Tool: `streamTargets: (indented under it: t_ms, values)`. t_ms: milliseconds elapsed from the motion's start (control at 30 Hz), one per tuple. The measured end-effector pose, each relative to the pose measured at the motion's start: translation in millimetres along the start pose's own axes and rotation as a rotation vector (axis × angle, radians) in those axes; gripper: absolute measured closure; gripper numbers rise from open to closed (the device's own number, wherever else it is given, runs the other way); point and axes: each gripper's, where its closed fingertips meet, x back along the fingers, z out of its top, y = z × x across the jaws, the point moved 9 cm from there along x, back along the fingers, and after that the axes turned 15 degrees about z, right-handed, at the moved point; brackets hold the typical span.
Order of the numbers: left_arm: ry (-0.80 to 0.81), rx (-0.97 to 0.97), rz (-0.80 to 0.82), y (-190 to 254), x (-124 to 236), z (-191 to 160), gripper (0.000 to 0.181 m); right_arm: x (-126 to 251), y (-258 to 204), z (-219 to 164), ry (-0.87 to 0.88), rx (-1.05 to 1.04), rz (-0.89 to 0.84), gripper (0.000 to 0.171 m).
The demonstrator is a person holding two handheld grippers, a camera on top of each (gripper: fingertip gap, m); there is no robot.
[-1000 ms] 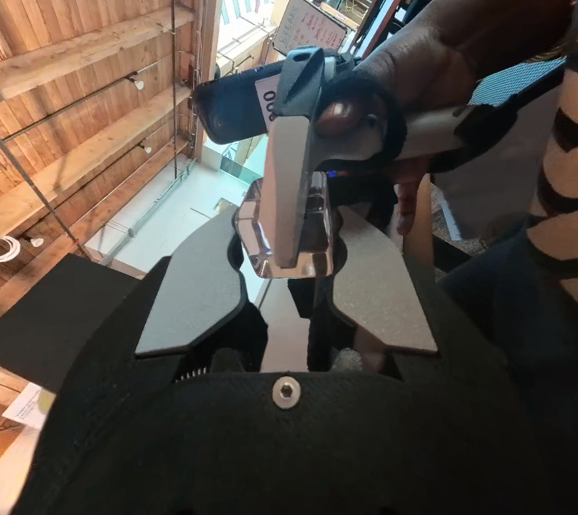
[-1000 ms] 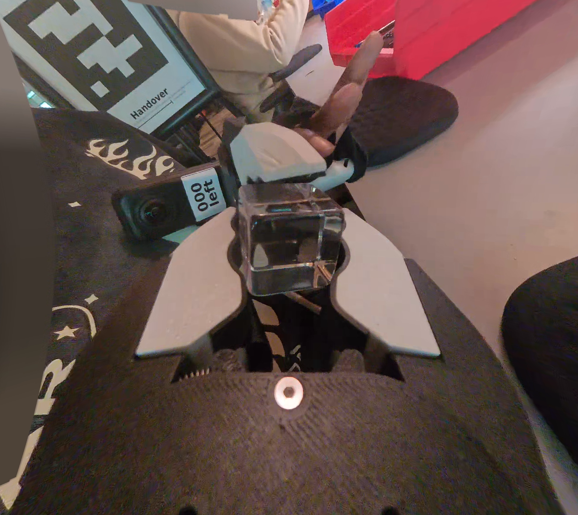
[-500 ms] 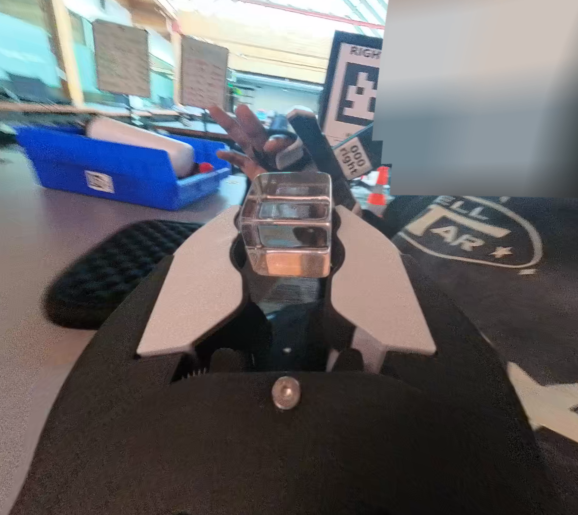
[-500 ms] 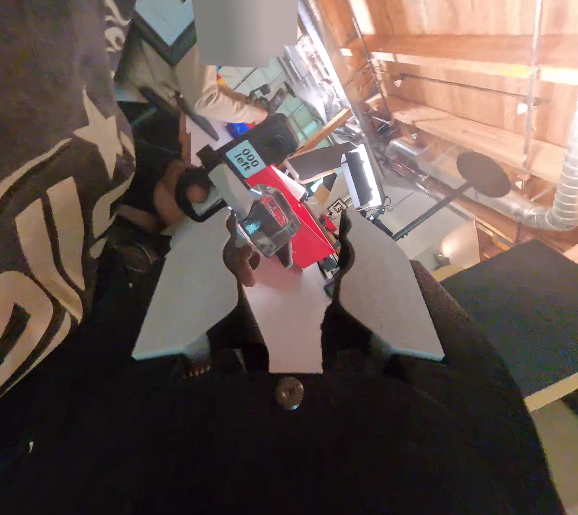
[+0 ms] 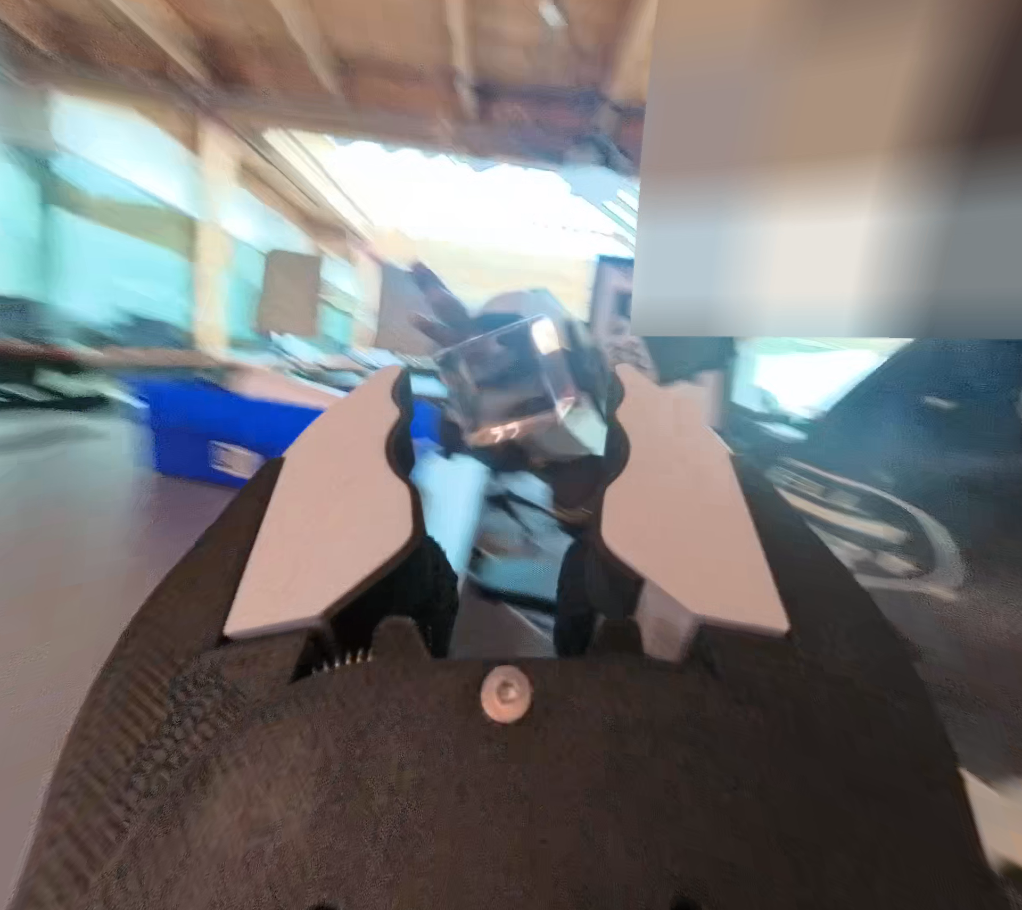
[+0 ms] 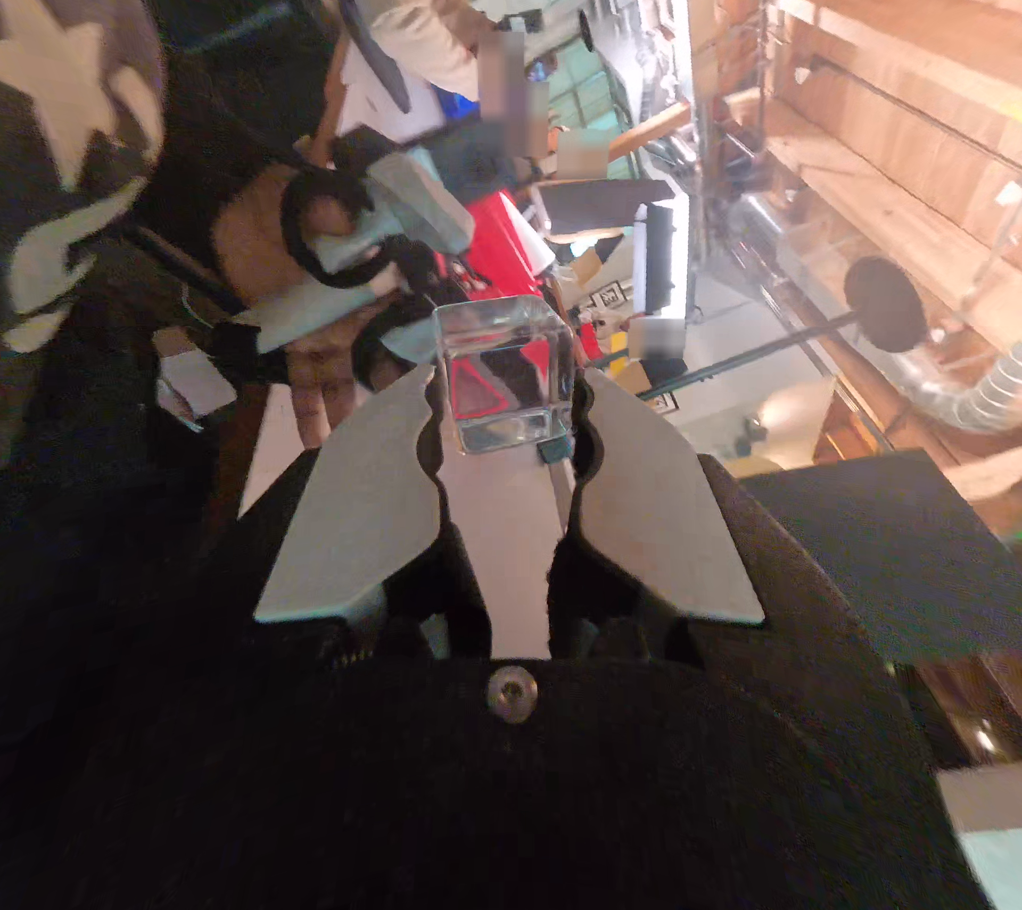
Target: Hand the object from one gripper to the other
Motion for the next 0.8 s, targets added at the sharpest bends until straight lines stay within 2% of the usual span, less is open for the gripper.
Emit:
streamTargets:
  t_ms: [33,100,200,300,367,467,567,700,800]
  values:
    - [0.121,-0.082,0.124,-7,7,8,0.115,11,13,-5,-0.026,-0.027,-0.058,0.126]
    - [0.273,-0.286,0.310,-21,22,20,0.117,40,43,-18,-0.093,-0.096,-0.186,0.126]
    - [0.298,-0.500,0.520,-42,40,21,0.121,97,81,-48,-0.224,-0.220,-0.347,0.126]
    - [0.358,-0.451,0.519,-45,42,23,0.125,154,100,-95,-0.400,-0.329,-0.539,0.127]
    - [0.335,-0.455,0.514,-47,40,20,0.126,179,108,-131,-0.520,-0.484,-0.612,0.126]
    - [0.318,-0.482,0.505,-47,38,17,0.126,195,121,-192,-0.762,-0.819,-0.533,0.126]
    - [0.258,-0.552,0.486,-44,33,11,0.119,193,130,-253,-0.982,-1.068,-0.377,0.126]
    - [0.209,-0.614,0.463,-40,30,5,0.116,186,131,-316,-1.184,-1.225,-0.268,0.128]
    - [0.206,-0.625,0.462,-39,31,4,0.117,178,133,-340,-1.208,-1.276,-0.223,0.128]
